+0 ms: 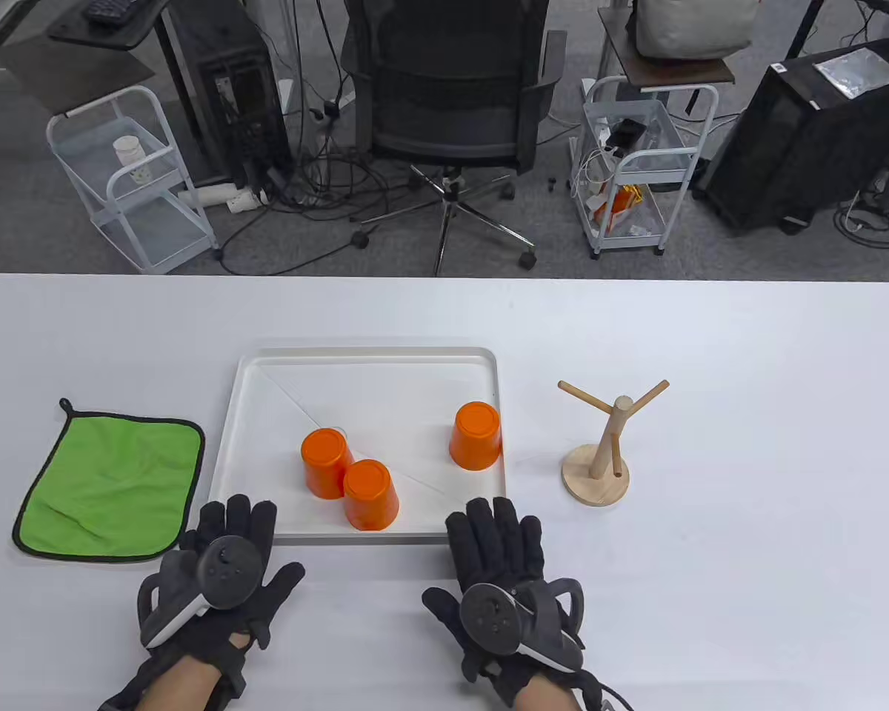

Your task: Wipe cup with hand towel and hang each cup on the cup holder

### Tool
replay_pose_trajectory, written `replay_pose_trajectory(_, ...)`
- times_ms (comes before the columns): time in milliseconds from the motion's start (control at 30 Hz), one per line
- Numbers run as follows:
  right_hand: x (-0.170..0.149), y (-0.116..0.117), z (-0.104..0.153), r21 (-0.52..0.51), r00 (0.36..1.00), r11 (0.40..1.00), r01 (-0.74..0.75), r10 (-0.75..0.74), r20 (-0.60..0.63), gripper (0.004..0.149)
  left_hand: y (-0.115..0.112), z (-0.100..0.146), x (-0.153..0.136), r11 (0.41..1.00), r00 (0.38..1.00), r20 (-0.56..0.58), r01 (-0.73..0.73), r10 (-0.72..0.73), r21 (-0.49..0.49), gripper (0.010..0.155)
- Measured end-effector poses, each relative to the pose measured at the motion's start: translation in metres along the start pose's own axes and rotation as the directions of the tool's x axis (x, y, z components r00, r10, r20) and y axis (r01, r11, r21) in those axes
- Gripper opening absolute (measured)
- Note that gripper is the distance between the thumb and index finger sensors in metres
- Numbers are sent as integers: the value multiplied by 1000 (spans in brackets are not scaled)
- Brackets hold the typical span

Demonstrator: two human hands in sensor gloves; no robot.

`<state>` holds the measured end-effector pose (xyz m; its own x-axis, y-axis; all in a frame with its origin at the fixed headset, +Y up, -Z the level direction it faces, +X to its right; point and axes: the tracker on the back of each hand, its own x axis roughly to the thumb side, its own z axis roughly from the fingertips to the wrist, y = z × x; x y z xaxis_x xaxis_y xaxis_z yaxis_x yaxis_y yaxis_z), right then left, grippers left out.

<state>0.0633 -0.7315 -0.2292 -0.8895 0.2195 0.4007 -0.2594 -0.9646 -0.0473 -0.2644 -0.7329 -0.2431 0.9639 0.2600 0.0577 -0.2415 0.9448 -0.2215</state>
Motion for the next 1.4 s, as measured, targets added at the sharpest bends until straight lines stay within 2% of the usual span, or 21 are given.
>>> replay_pose_trajectory(1100, 0, 0, 0, -4, 1000, 1000, -4, 4, 0, 87, -1, -1, -5, 1000, 999, 31, -29, 29, 0, 88)
replay_pose_trajectory(1400, -3, -11, -6, -33, 1000, 999, 2, -2, -4, 86, -2, -2, -4, 999, 999, 42, -28, 29, -21, 88)
